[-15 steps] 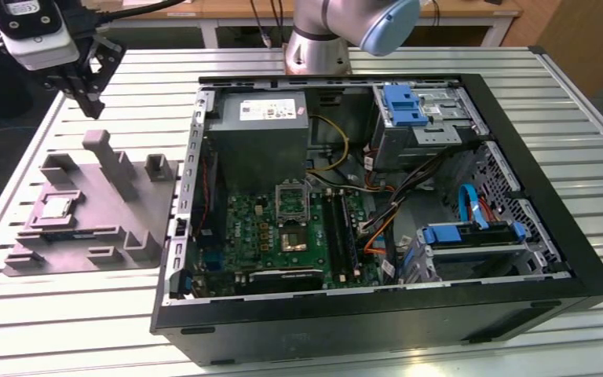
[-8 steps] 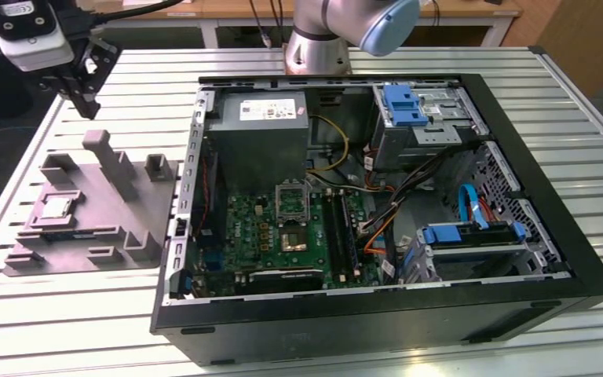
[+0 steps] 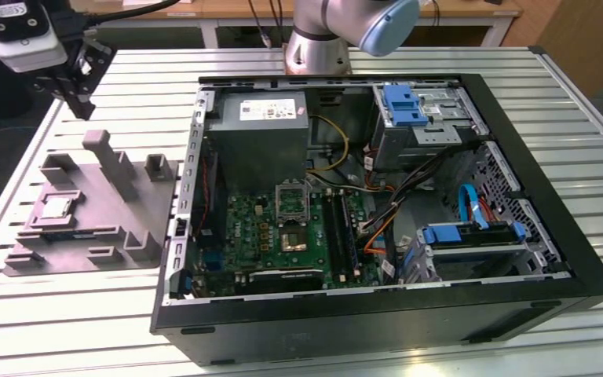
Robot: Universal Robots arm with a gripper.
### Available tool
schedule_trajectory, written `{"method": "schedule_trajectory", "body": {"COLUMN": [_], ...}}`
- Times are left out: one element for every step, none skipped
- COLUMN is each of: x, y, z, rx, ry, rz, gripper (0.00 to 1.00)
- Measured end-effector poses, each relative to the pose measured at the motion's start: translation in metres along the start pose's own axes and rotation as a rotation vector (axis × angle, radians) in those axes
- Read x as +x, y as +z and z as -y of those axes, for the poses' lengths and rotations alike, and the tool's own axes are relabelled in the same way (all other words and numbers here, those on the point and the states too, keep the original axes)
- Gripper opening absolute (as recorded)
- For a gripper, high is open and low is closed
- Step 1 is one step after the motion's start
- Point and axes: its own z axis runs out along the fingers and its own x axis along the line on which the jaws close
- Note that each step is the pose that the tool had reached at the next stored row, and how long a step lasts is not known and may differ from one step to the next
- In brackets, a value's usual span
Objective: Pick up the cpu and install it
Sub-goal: 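Reach for the cpu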
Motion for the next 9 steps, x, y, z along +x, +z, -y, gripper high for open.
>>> {"method": "schedule_trajectory", "body": {"x": [0.0010, 0.0020, 0.0030, 0.0040, 0.0050, 0.0060, 0.0068, 0.0077, 0.0085], "y": [0.0001, 0.0002, 0.0004, 0.0006, 0.0007, 0.0009, 0.0010, 0.0012, 0.0014], "z": [0.0001, 0.0002, 0.0002, 0.0003, 0.0004, 0.0005, 0.0006, 0.0007, 0.0007], "rx": [0.0001, 0.0002, 0.0002, 0.0003, 0.0003, 0.0003, 0.0004, 0.0005, 0.0005], "ry": [0.000, 0.000, 0.000, 0.000, 0.000, 0.000, 0.000, 0.000, 0.000], "rz": [-0.0007, -0.0014, -0.0019, -0.0025, -0.0031, -0.0037, -0.0044, -0.0051, -0.0058], "gripper": [0.11, 0.11, 0.11, 0.11, 0.11, 0.11, 0.11, 0.11, 0.11]}}
